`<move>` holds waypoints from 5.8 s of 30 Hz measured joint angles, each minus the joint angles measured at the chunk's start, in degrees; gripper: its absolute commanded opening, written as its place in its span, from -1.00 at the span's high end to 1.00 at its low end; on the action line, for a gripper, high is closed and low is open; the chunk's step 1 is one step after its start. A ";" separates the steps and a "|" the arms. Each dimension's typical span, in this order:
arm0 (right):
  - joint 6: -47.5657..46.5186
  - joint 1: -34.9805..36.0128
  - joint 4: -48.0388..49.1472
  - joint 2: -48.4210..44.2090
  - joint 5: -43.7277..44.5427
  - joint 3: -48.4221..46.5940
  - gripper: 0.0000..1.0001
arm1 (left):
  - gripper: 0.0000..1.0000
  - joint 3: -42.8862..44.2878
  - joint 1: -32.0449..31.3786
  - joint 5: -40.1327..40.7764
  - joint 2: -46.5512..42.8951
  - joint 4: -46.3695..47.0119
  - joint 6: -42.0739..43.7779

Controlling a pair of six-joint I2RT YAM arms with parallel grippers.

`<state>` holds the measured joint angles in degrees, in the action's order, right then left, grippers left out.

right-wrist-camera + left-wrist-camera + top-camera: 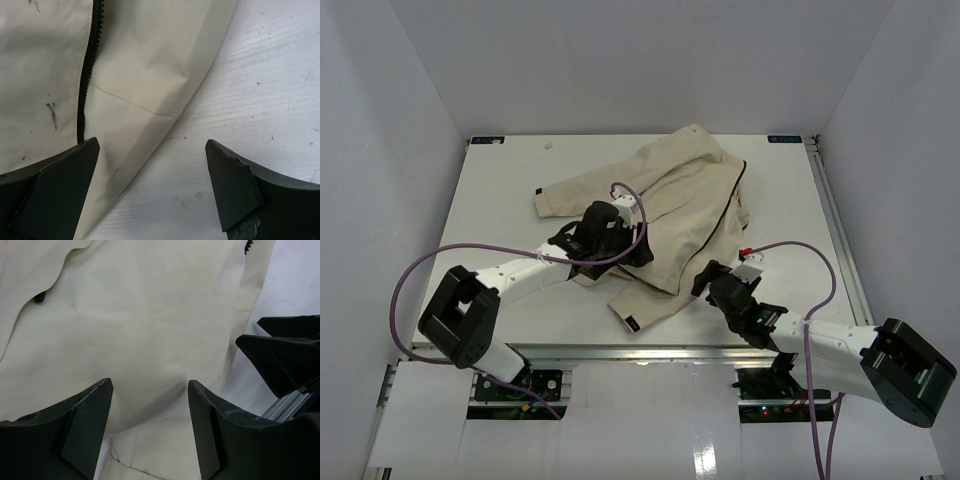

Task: Zip up the jacket

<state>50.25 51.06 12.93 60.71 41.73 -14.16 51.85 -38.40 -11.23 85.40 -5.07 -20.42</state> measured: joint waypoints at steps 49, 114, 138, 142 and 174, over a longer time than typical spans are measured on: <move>-20.75 -30.51 -11.02 -10.33 -26.87 -14.34 -0.59 | -0.45 -5.30 14.72 25.38 -10.85 -11.76 -12.04; -23.74 -7.96 1.99 -1.63 -18.26 -3.55 0.23 | -0.27 16.55 4.26 -20.30 18.06 5.63 2.66; -25.13 -8.32 2.25 -1.27 -18.29 -2.90 0.20 | -0.03 17.67 4.73 -33.66 32.48 13.07 6.28; -25.22 -8.32 2.25 -0.99 -18.29 -2.90 0.18 | 0.20 17.21 4.32 -36.06 32.47 15.77 4.90; -25.24 -8.32 -1.61 -5.31 -18.80 -3.76 -0.01 | 1.00 17.81 -0.74 -35.82 31.68 14.85 3.92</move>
<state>25.02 42.74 11.31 55.40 22.93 -17.92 69.66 -39.13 -47.04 117.09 9.77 -16.50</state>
